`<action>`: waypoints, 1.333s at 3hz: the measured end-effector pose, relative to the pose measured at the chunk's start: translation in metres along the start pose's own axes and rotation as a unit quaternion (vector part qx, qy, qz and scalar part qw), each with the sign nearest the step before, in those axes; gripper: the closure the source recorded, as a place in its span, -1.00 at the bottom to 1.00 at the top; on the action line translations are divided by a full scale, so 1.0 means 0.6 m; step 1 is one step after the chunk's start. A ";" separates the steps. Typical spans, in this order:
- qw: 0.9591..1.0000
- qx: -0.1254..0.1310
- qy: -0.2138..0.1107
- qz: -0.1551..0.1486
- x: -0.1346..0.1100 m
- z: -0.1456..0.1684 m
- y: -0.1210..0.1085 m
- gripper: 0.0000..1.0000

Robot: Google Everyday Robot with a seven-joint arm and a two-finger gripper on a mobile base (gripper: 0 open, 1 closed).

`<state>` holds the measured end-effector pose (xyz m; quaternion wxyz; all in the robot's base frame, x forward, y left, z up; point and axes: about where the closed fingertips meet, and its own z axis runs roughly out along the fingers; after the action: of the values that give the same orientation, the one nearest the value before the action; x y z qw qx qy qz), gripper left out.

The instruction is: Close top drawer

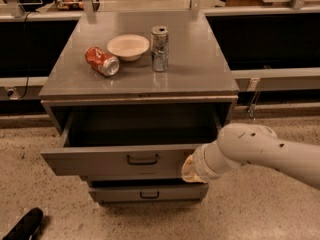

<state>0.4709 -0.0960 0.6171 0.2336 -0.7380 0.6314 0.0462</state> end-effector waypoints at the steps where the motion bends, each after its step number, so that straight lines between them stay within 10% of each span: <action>1: 1.000 0.000 0.000 0.000 0.000 0.000 0.000 1.00; 3: 0.999 0.025 0.037 0.010 0.018 0.019 -0.170 1.00; 4: 0.999 0.025 0.037 0.010 0.018 0.019 -0.168 1.00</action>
Offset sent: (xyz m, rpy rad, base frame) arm 0.1384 -0.0011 0.0184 -0.0663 -0.0638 -0.1098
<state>0.5715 -0.0918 0.6321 0.2278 -0.7271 0.6476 0.0056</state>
